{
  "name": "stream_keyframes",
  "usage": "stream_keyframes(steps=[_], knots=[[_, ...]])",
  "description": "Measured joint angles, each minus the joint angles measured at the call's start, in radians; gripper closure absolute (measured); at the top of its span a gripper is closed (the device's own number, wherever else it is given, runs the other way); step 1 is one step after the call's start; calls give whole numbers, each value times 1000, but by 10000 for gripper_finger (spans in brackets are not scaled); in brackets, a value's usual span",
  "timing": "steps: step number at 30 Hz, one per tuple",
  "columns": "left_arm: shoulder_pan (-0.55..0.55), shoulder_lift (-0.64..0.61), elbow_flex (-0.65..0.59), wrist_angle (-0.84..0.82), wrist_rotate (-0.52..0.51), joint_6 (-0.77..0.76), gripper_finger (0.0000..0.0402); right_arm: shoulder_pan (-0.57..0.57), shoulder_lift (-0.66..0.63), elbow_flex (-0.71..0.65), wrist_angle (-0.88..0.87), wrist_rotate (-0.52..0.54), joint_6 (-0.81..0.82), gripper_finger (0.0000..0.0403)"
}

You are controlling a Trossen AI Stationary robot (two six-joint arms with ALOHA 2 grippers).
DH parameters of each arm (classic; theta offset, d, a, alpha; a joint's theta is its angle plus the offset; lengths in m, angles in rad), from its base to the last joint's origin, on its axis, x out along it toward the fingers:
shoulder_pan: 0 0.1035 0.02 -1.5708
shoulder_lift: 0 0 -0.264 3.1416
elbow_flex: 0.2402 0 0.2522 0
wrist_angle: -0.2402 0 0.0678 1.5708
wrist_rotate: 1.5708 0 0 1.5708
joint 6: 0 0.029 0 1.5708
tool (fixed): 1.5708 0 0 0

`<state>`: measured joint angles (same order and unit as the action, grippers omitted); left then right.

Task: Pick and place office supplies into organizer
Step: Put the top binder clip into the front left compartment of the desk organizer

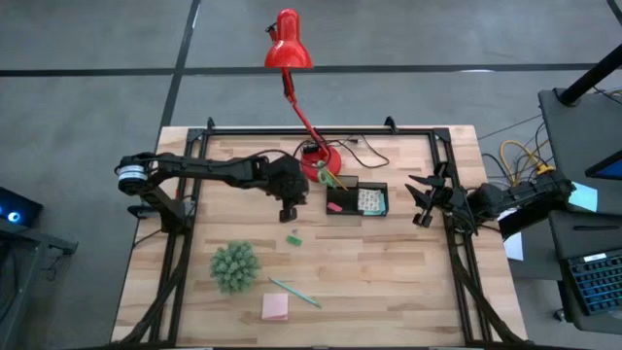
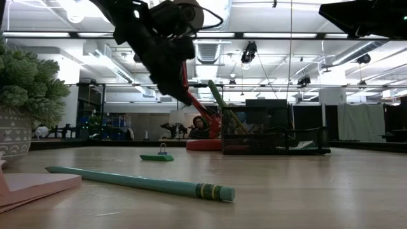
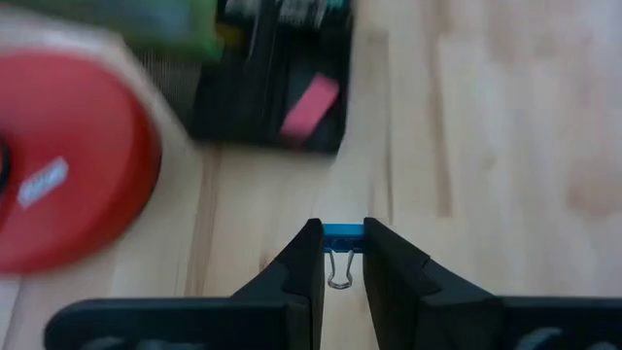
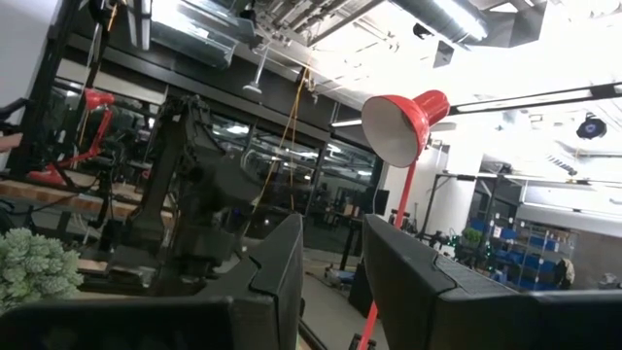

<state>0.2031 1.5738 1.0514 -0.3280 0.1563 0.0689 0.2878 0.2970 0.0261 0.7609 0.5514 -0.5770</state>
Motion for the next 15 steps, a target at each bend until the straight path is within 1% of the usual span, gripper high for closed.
stream_keyframes(steps=[4, 9, 12, 15], knots=[[0, 0, -10, 139, 81, 0, 365, 0, 0, 0, 0, 0, 0, 303], [-1, 10, -14, 236, 89, -3, 365, 0, 0, 0, 0, 0, 0, 303], [0, 23, -24, 333, 89, -3, 365, 0, 0, 0, 1, 0, 0, 303], [0, 40, -30, 366, 84, -6, 365, 0, 0, 0, 1, 0, 0, 303]])
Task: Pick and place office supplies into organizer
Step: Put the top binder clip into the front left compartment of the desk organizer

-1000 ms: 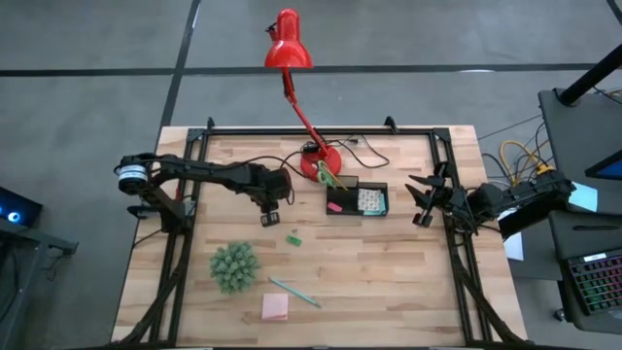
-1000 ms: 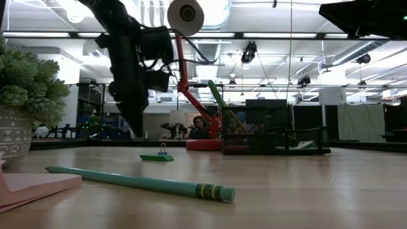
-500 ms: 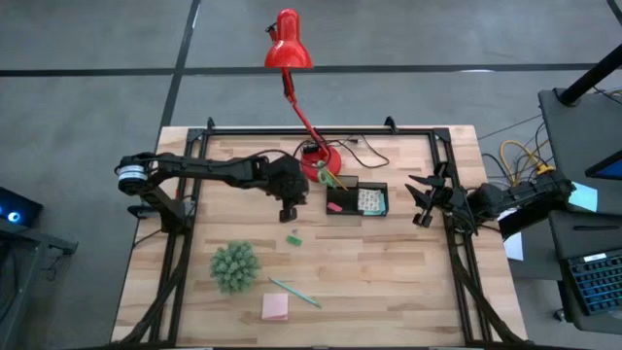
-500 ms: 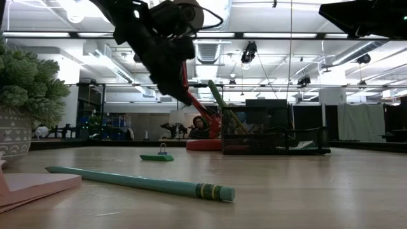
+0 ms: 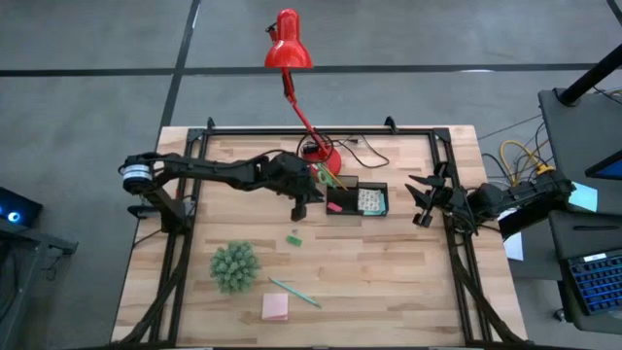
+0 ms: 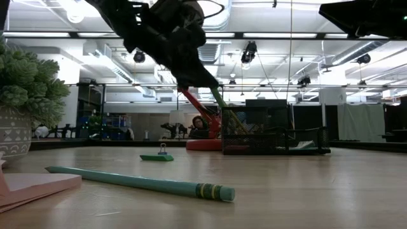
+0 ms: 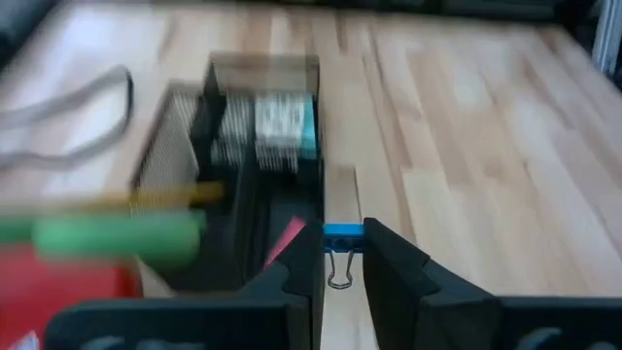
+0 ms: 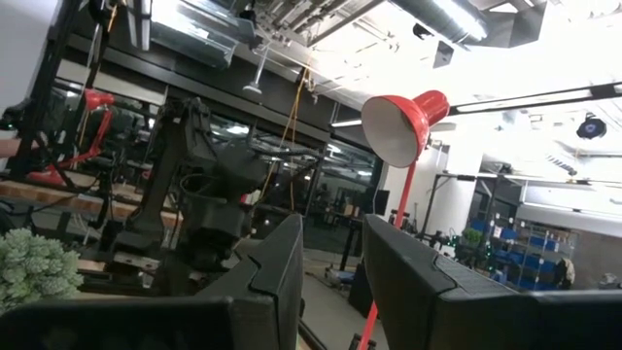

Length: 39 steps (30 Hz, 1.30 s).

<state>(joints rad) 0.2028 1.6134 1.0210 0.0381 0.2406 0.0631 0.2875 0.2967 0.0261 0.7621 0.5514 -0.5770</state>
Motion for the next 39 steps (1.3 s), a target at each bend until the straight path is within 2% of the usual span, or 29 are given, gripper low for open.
stream_keyframes(steps=[5, 16, 25, 34, 39], knots=[[-1, 78, 2, 129, -5, 1, 365, 0, -1, 0, 1, 0, 0, 303], [-1, 231, 53, 206, -1, 23, 365, 0, -1, 0, 0, 0, 0, 303], [-3, 247, 61, 209, 2, 23, 365, 0, -1, 0, -2, 0, 0, 303], [-16, 229, 60, 133, 13, 26, 365, 0, -1, 0, -2, 0, 0, 303], [-29, 221, 60, 119, -17, 20, 365, 0, -1, 0, -1, 0, 0, 303]])
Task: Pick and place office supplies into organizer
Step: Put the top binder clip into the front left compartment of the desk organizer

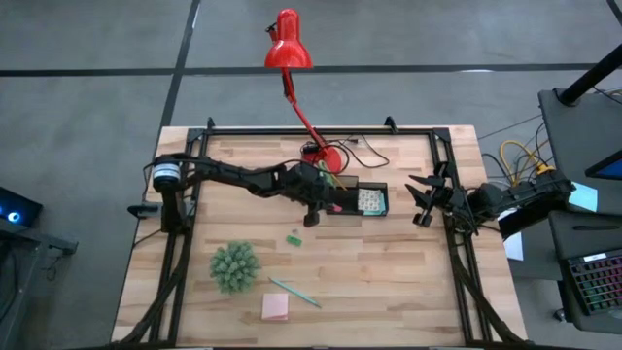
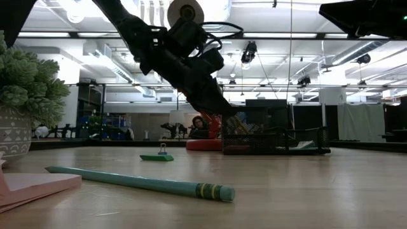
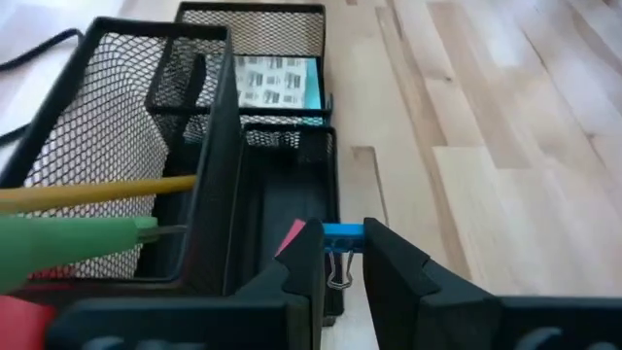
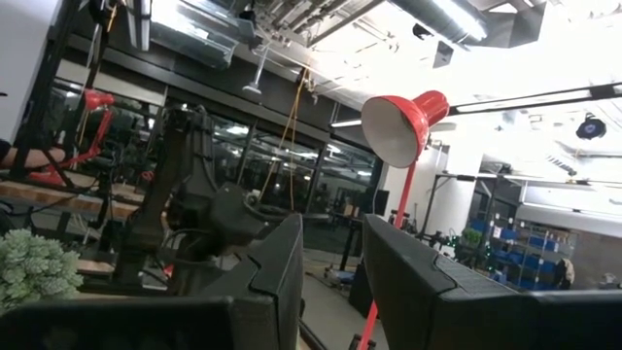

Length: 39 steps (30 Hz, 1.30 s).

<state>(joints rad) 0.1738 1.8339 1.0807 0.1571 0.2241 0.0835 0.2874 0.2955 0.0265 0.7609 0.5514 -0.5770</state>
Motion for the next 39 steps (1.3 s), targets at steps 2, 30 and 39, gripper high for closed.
stream_keyframes(steps=[2, 30, 39], knots=[[-16, -1, 3, 2, -33, 0, 365, 0, 0, 0, 0, 0, 0, 303], [-62, 10, 0, 16, -283, -210, 365, 0, 0, 0, 0, 0, -4, 303], [-63, 10, 0, 43, -284, -210, 353, 0, 0, 0, 0, 0, -3, 303]])
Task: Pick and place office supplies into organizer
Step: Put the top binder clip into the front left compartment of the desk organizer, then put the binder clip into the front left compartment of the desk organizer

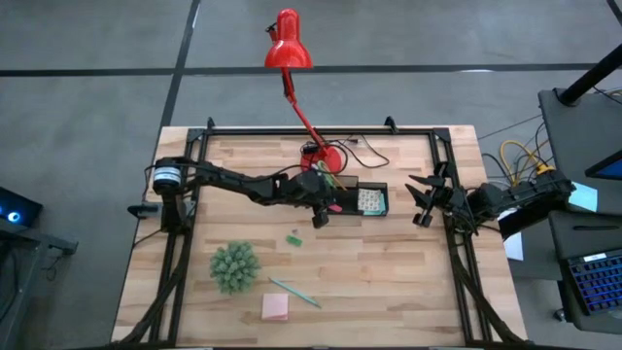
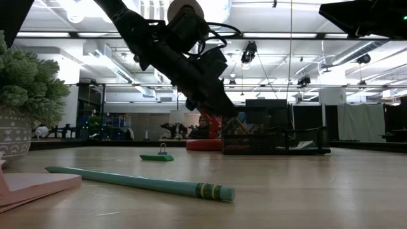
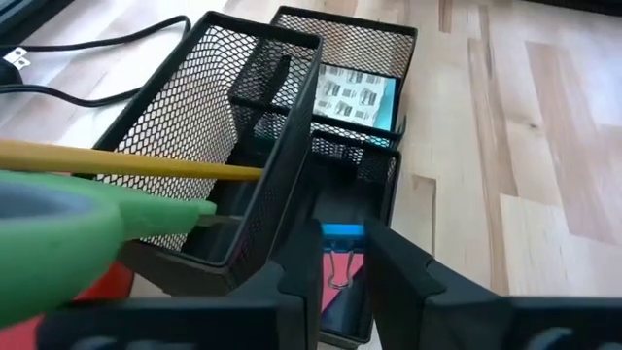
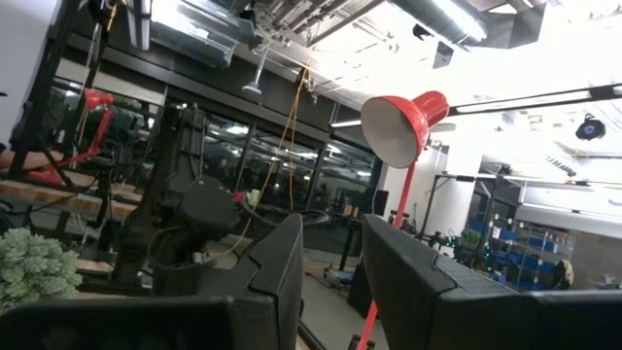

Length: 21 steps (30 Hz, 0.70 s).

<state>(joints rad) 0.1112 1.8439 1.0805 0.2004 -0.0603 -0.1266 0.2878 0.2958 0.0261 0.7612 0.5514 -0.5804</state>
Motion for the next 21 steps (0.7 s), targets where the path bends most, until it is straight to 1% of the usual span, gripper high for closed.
stream_keyframes(steps=[5, 9, 18, 21], knots=[[0, 0, 0, 2, -1, 0, 322, 0, 0, 0, 0, 0, 0, 303], [0, 0, 0, 2, -1, 1, 308, 0, 0, 0, 0, 0, 0, 303], [0, 0, 0, 0, -1, 2, 304, 0, 0, 0, 0, 0, 0, 303], [0, -3, 0, -28, 1, 8, 303, 0, 0, 0, 0, 0, 0, 303]])
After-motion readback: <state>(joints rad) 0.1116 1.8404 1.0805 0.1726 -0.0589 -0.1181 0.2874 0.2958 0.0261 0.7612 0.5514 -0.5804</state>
